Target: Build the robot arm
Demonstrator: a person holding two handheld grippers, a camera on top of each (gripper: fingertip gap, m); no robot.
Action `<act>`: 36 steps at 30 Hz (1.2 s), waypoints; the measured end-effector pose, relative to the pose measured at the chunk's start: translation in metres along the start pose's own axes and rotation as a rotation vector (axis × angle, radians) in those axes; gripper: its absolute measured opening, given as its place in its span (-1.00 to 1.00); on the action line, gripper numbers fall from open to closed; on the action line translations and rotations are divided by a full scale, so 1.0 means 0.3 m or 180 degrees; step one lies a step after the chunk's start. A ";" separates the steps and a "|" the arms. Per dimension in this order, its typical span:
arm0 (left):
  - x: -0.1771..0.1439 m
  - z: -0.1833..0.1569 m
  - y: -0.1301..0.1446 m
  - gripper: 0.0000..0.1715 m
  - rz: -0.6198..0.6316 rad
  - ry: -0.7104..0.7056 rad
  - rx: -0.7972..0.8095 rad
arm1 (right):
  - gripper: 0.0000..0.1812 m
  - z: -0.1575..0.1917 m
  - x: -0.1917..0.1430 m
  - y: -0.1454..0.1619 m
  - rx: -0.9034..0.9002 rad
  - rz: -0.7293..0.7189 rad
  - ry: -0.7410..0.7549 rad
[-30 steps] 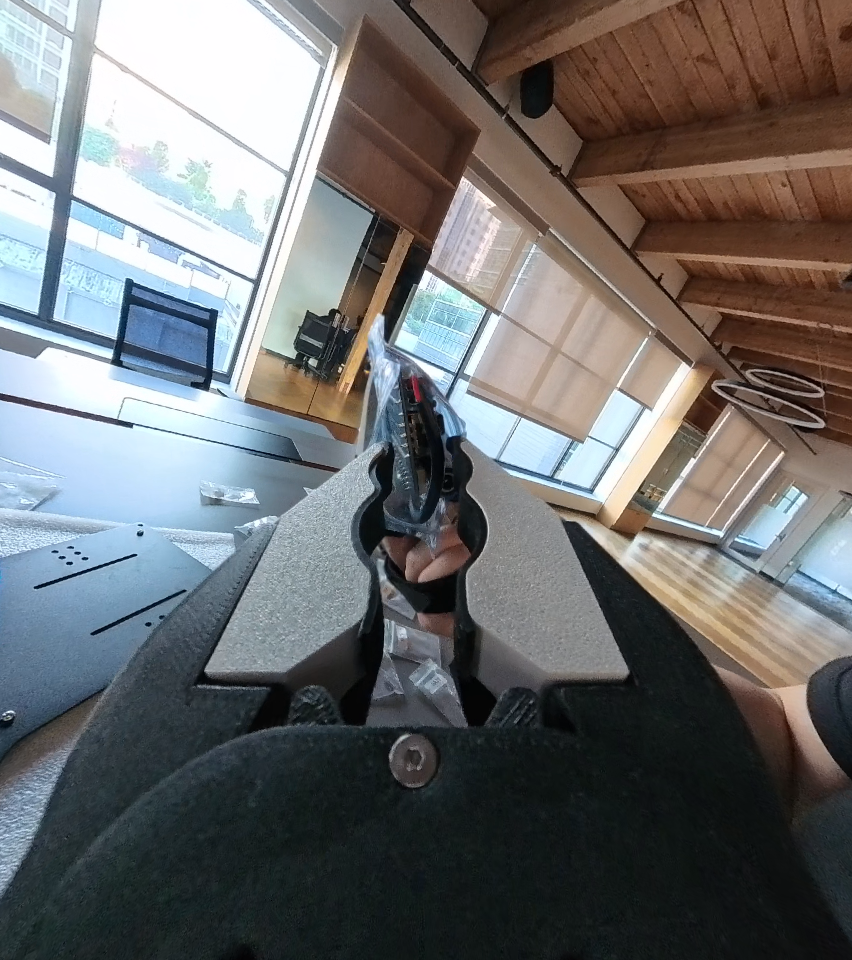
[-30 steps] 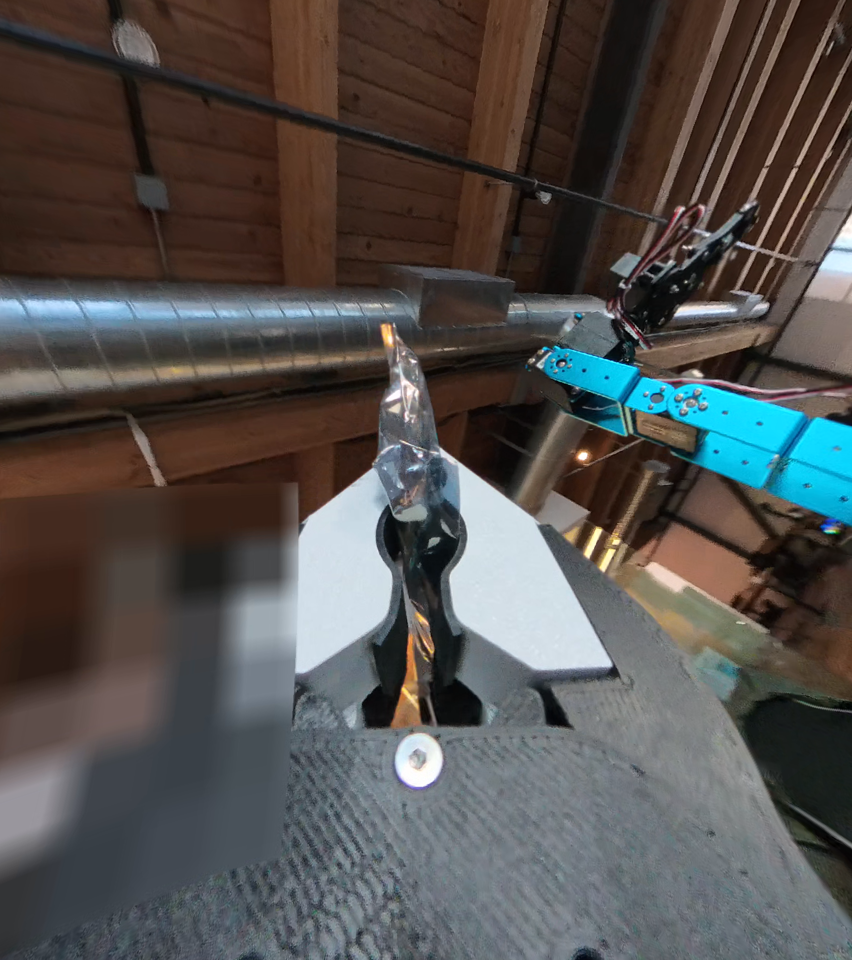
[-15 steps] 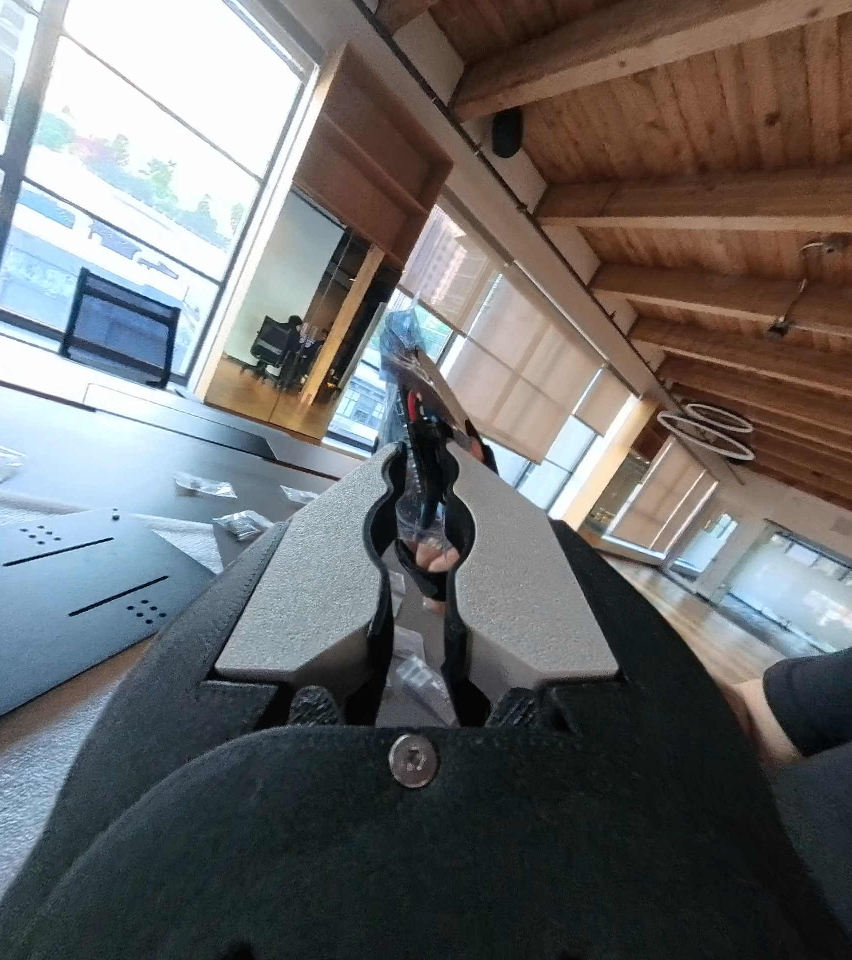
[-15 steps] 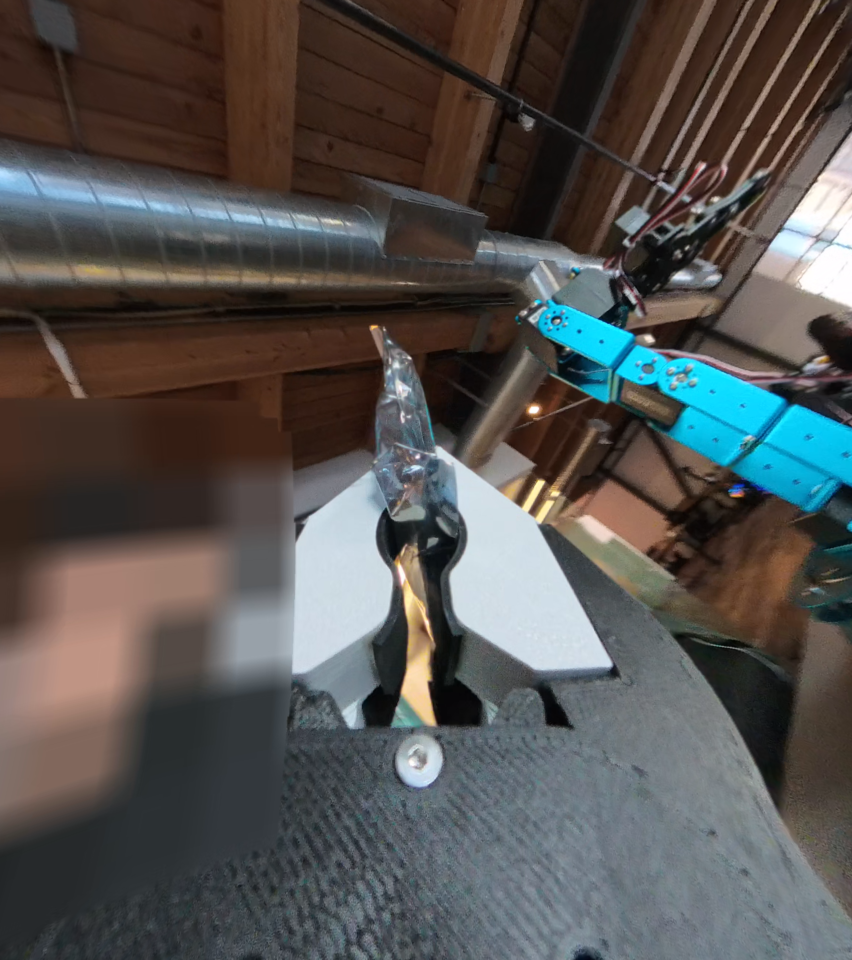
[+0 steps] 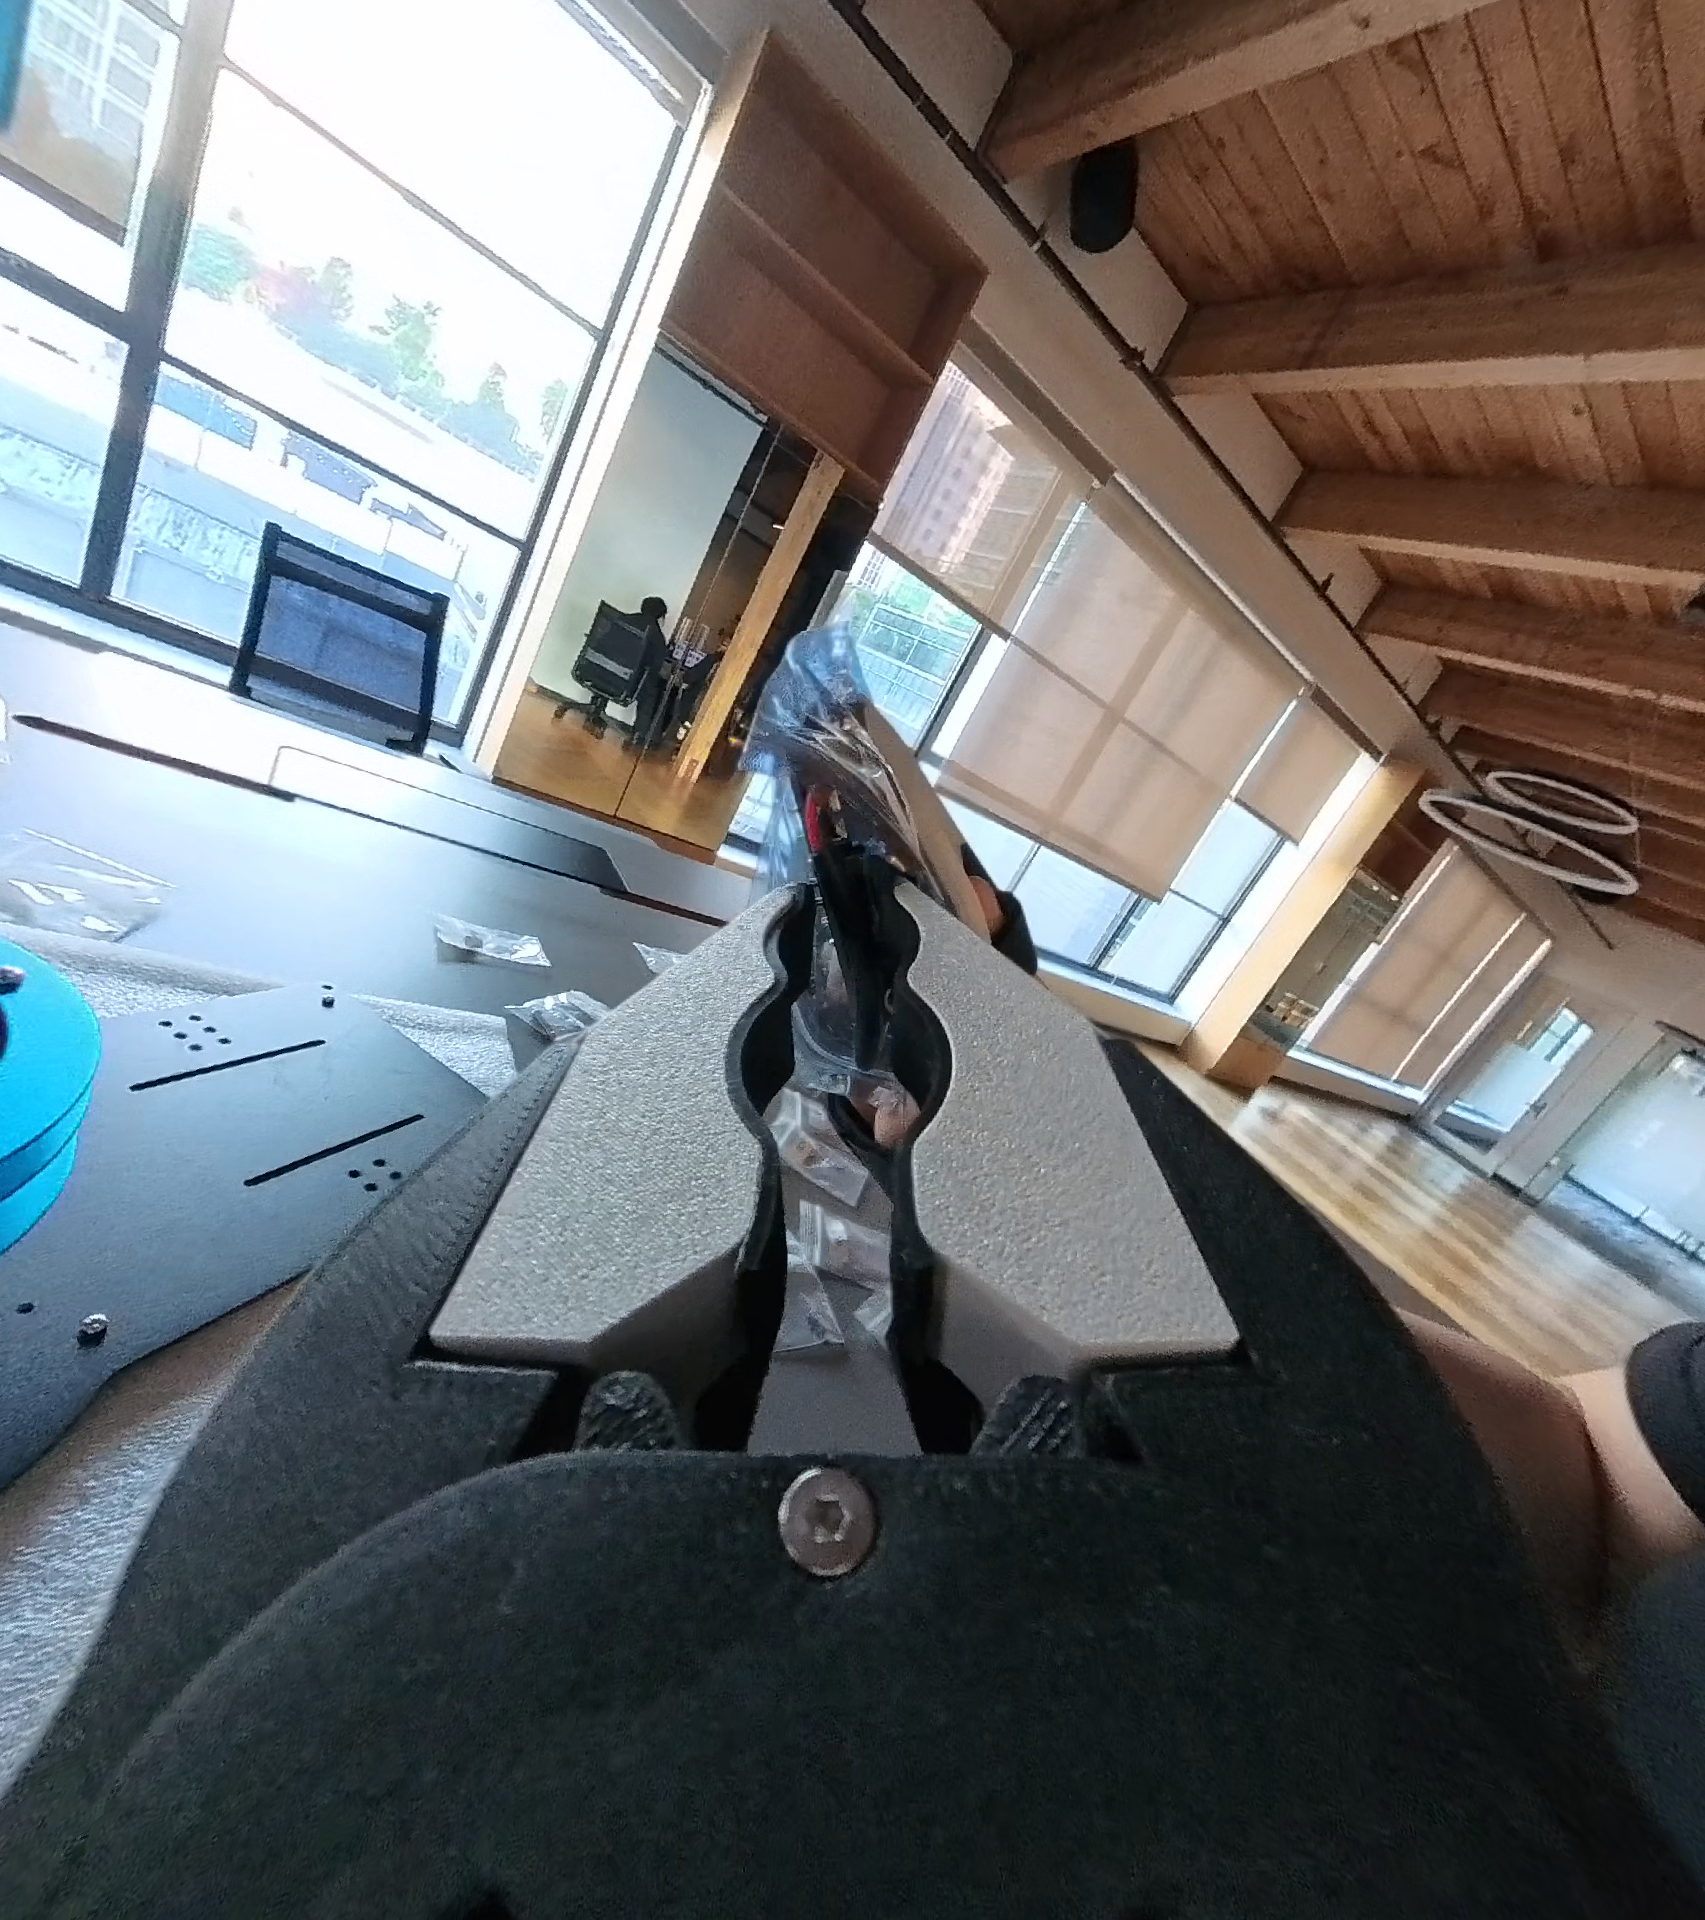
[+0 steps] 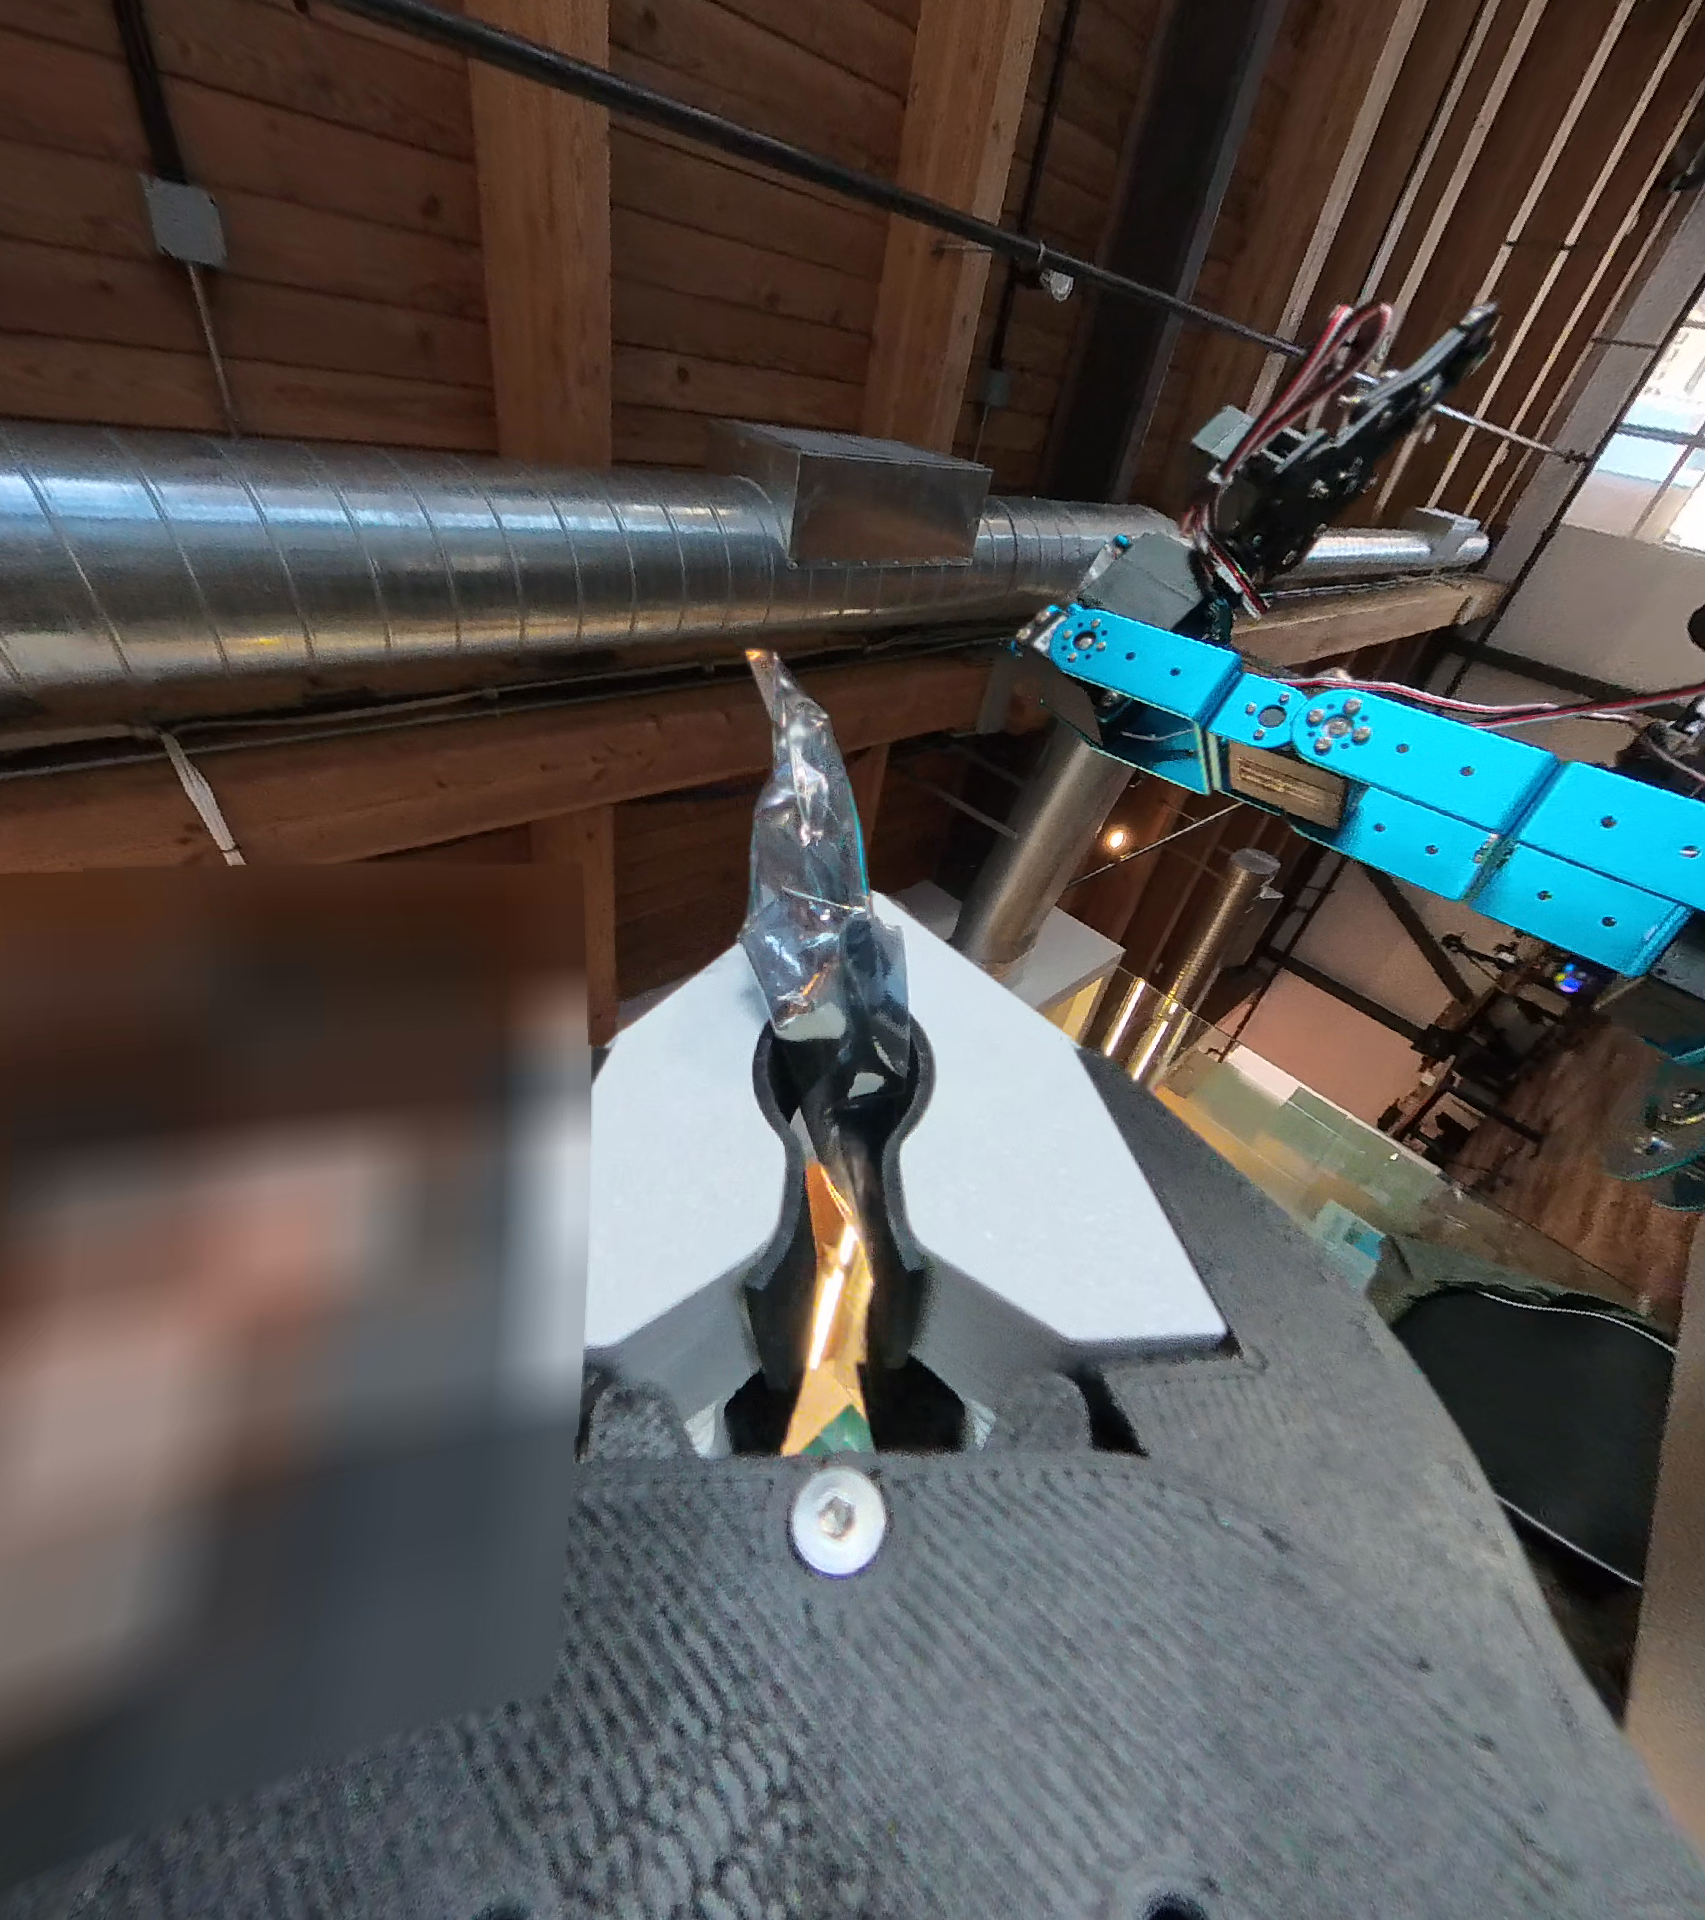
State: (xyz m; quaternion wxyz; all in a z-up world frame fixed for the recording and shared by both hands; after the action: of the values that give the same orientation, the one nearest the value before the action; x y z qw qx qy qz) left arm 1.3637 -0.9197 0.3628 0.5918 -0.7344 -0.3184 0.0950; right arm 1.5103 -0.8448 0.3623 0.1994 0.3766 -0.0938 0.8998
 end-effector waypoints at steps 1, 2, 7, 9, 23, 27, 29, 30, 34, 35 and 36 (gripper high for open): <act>0.001 0.004 0.005 -0.89 -0.0014 0.0022 -0.0051 | -1.00 0.001 -0.001 0.000 -0.0032 0.0018 0.0018; 0.002 0.010 0.012 -0.89 -0.0028 0.0052 -0.0117 | -1.00 0.000 -0.005 -0.002 -0.0052 0.0020 0.0035; 0.014 0.049 0.060 -0.90 -0.0017 0.0128 -0.0403 | -1.00 -0.021 -0.042 -0.017 -0.0119 -0.0100 0.0174; 0.019 0.058 0.080 -0.90 0.0001 0.0132 -0.0429 | -1.00 -0.030 -0.062 -0.025 -0.0197 -0.0223 0.0214; 0.030 0.070 0.104 -0.90 0.0021 0.0045 -0.0528 | -1.00 -0.094 -0.127 -0.035 0.0104 -0.0901 0.0110; 0.024 0.065 0.083 -0.88 0.0042 0.0196 -0.0607 | -1.00 -0.096 -0.099 -0.033 0.0706 -0.0521 -0.0249; 0.025 0.054 0.072 -0.88 0.0127 0.0254 -0.0545 | -1.00 -0.102 -0.094 -0.033 0.0993 -0.0458 -0.0385; 0.026 0.047 0.067 -0.88 0.0183 0.0271 -0.0478 | -1.00 -0.106 -0.095 -0.033 0.1072 -0.0468 -0.0410; 0.025 0.033 0.048 -0.89 0.0412 0.0256 -0.0303 | -1.00 -0.095 -0.089 -0.031 0.0863 -0.0313 -0.0394; 0.023 0.032 0.047 -0.89 0.0427 0.0259 -0.0290 | -1.00 -0.089 -0.084 -0.031 0.0773 -0.0251 -0.0359; 0.021 0.033 0.048 -0.89 0.0428 0.0247 -0.0269 | -1.00 -0.084 -0.079 -0.033 0.0648 -0.0223 -0.0292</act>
State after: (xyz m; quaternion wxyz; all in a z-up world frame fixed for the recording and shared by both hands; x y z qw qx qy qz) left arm 1.3686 -0.9095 0.3481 0.5644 -0.7816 -0.2489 0.0925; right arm 1.5136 -0.8348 0.3279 0.1870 0.4387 0.0022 0.8789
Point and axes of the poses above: each gripper's, where its closed fingertips meet, x out along the fingers, y out of its underside, z = x × y across the jaws, the point moved 6 cm from there along -x, back along the fingers, and after that the axes turned 12 degrees about x, right-handed, at the moved point
